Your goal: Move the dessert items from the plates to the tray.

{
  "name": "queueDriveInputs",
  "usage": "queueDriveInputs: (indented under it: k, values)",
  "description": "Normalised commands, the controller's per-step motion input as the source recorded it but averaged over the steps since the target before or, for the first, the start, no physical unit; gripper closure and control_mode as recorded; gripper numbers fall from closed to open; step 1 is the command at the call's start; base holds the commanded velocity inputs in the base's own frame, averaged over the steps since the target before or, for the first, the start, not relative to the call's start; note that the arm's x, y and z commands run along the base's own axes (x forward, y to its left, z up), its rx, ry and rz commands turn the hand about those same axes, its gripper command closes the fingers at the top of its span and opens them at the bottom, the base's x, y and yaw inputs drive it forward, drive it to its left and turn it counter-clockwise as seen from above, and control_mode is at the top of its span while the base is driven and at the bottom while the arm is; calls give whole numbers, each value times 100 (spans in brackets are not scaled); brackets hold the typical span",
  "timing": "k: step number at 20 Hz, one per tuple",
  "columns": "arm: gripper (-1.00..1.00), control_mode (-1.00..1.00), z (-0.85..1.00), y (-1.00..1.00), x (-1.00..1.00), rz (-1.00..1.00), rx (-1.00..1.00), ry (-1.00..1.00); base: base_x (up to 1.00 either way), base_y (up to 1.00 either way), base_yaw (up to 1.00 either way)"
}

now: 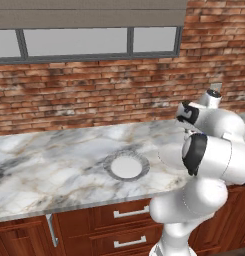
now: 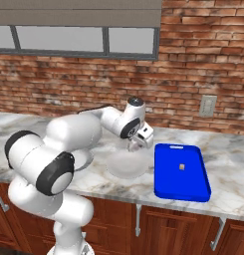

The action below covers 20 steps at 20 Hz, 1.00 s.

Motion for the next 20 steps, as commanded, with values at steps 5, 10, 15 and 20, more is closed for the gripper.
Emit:
queueDriveInputs:
  k: [5, 10, 15, 20]
  values:
    - [100, -100, 1, -82, -2, 0, 0, -4, 0, 0, 0]
    - [100, -100, 10, -69, -6, 0, -5, 0, 0, 0, 0]
    - [100, -100, 14, -50, -12, 0, -7, 3, 0, 0, 0]
    - [100, -100, -1, -16, -41, -2, -1, 1, 0, 0, 0]
